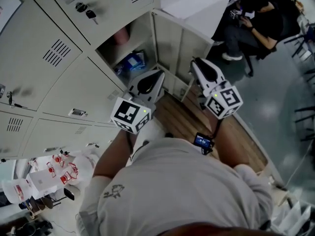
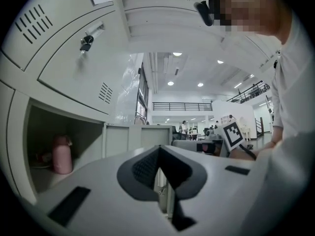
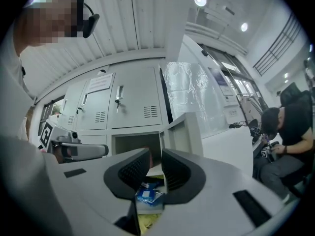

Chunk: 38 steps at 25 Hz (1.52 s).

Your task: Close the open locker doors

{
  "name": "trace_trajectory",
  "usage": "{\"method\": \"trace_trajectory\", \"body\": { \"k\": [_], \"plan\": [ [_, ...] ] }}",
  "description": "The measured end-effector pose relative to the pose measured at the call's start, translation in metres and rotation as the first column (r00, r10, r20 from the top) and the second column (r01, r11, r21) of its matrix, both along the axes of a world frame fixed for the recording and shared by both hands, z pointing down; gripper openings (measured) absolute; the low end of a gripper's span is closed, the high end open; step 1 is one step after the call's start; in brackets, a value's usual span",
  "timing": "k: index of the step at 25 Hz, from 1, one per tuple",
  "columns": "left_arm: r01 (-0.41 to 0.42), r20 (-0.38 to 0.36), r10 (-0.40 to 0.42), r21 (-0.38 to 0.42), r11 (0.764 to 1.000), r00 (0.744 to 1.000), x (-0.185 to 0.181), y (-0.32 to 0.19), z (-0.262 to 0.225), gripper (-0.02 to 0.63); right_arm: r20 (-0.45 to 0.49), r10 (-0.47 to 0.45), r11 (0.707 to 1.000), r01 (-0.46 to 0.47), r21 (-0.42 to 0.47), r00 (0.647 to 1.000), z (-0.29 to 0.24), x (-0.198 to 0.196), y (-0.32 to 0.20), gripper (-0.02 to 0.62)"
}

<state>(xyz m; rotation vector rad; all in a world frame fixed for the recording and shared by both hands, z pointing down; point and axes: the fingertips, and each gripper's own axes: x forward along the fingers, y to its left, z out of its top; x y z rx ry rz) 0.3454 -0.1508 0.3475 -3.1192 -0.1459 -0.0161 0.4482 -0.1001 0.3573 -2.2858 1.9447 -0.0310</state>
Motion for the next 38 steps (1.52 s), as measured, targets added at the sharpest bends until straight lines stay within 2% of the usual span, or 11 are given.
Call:
{"method": "trace_trajectory", "body": {
  "k": [10, 15, 21, 28, 38],
  "plan": [
    [0.001, 0.011, -0.001, -0.014, 1.000, 1.000, 0.029, 0.023, 0.010, -0.005, -0.064, 0.010, 0.999, -0.013, -0.045, 0.998, 0.001, 0.044, 0.034, 0.120],
    [0.020, 0.015, -0.020, -0.010, 1.000, 1.000, 0.029, 0.023, 0.010, -0.005, -0.075, -0.040, 0.995, 0.033, -0.093, 0.996, 0.006, 0.058, 0.027, 0.121],
    [0.046, 0.016, -0.046, -0.004, 0.999, 0.999, 0.023, 0.020, 0.010, -0.005, -0.093, -0.036, 0.994, 0.027, -0.101, 0.995, 0.002, 0.075, 0.024, 0.120],
    [0.064, 0.015, -0.064, 0.001, 0.998, 0.998, 0.018, 0.017, 0.008, -0.005, -0.077, -0.061, 0.994, 0.054, -0.093, 0.995, 0.002, 0.071, 0.020, 0.121],
    [0.088, 0.011, -0.088, 0.001, 0.996, 0.996, 0.010, 0.015, 0.009, -0.005, -0.085, -0.197, 0.977, 0.188, -0.102, 0.977, -0.001, 0.029, 0.011, 0.121]
  ]
}}
